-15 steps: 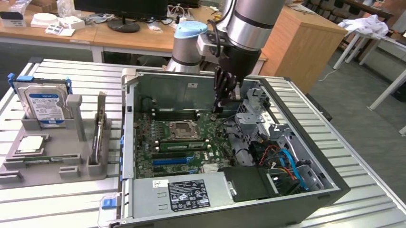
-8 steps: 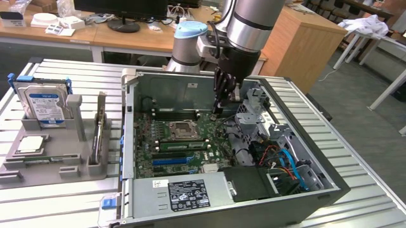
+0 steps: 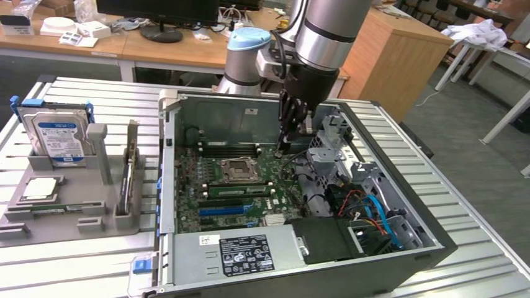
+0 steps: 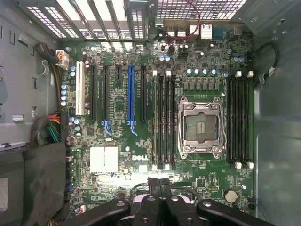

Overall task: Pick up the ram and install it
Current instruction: 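Press down the ram until it locks into place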

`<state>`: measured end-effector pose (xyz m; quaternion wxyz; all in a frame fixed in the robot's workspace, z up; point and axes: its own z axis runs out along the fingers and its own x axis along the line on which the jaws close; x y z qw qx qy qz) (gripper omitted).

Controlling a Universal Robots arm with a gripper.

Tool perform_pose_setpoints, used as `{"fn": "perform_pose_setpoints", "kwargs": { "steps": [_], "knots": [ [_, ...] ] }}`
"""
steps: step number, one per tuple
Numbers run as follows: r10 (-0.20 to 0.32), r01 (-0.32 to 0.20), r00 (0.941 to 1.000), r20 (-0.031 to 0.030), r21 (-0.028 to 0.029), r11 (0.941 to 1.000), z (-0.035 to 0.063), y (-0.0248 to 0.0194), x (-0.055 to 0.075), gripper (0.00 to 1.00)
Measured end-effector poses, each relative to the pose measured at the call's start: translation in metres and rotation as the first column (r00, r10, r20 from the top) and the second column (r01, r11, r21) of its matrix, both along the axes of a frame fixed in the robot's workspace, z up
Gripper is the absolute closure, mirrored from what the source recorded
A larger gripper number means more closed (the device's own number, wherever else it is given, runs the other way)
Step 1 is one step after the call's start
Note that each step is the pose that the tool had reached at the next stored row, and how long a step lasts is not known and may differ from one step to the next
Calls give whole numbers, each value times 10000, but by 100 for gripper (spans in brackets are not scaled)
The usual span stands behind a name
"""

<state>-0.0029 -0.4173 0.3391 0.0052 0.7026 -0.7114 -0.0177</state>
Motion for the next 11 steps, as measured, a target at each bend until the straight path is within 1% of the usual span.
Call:
{"fn": "perform_pose_setpoints", "kwargs": {
  "steps": [11],
  "knots": [
    [0,0,10000,0,1,10000,-53,0,0,89]
  ]
}}
